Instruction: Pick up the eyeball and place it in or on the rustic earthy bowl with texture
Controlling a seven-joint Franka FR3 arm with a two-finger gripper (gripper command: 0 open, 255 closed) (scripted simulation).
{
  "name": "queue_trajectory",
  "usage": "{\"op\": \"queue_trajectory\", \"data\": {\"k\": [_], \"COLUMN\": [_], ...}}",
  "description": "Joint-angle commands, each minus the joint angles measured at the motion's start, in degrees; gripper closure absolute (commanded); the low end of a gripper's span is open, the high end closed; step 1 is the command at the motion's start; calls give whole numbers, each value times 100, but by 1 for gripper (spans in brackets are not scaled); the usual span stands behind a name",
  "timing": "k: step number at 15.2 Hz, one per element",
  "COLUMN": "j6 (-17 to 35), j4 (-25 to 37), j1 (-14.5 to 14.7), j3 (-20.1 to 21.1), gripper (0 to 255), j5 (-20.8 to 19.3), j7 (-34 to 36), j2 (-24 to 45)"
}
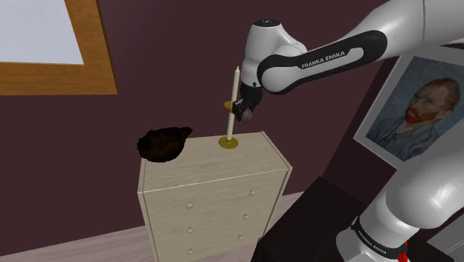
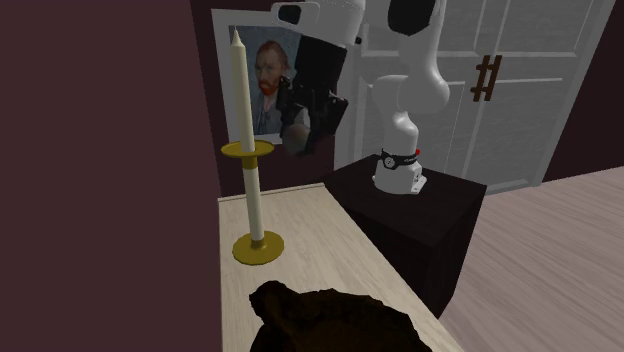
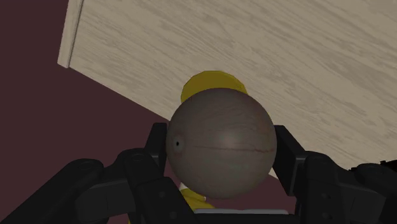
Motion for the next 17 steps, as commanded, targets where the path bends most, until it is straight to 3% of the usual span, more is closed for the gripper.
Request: {"op": "queue_trajectory", "data": {"k": [1, 9, 17], "j6": [-118, -814, -1885], "j4": [376, 2246, 4827], "j1": [64, 530, 1423], "j3": [158, 565, 611], "gripper": [255, 255, 255], "j5": [-125, -788, -1419], "j7": [282, 1271, 1823], "j2": [330, 1874, 3709]}}
